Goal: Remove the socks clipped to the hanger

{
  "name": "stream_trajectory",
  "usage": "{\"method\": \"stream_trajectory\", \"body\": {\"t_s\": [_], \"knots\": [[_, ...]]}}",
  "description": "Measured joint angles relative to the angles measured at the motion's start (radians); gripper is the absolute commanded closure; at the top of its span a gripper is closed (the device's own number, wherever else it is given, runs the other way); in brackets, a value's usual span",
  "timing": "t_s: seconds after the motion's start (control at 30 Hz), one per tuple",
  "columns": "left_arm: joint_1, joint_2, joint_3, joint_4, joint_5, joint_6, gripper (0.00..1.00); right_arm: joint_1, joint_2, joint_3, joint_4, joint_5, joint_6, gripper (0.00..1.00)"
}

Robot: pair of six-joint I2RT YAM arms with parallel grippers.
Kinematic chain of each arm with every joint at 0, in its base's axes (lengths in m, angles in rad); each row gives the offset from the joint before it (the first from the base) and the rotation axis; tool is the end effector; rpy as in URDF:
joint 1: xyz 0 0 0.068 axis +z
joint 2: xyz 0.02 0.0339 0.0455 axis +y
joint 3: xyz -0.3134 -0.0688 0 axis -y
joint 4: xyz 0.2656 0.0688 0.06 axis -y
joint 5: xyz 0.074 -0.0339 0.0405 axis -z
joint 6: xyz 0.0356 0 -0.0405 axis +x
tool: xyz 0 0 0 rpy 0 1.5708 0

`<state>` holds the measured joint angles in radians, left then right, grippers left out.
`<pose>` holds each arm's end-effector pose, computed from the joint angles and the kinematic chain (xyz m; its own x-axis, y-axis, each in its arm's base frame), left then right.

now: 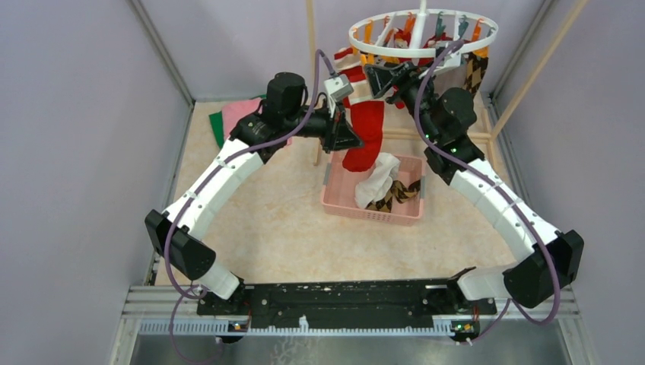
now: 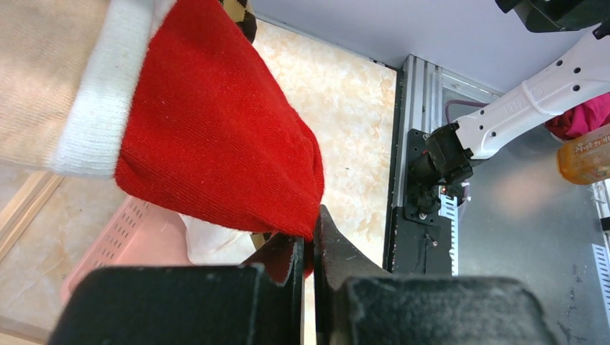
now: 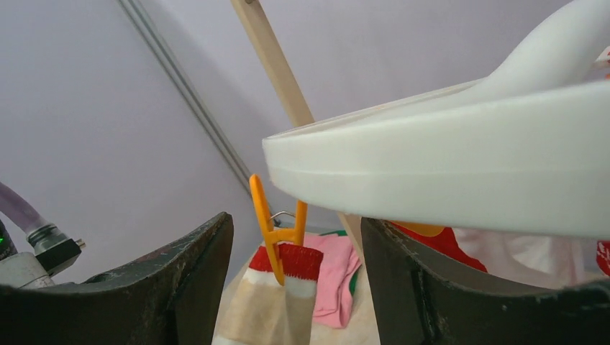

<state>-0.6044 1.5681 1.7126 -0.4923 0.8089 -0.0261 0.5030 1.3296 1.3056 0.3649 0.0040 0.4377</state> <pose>0.2865 -0.2292 0.4909 -0.3052 0.1889 -0.9334 0.9443 0.1865 -0.2711 0.2764 0.1519 0.5081 0.0624 0.5181 -0.8530 -0.5578 0.7269 0.4007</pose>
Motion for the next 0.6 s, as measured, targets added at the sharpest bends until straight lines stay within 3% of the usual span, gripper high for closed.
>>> {"method": "stream_trajectory", "body": {"t_s": [0.33,0.6], "knots": [[-0.027,0.0,0.0,-0.001,-0.012,0.0,1.0,-0.015,0.074,0.037,0.031,-0.055,0.031,0.38],[-0.038,0.0,0.0,-0.001,-0.028,0.002,1.0,-0.015,0.101,0.045,0.076,-0.076,0.058,0.57]]}}
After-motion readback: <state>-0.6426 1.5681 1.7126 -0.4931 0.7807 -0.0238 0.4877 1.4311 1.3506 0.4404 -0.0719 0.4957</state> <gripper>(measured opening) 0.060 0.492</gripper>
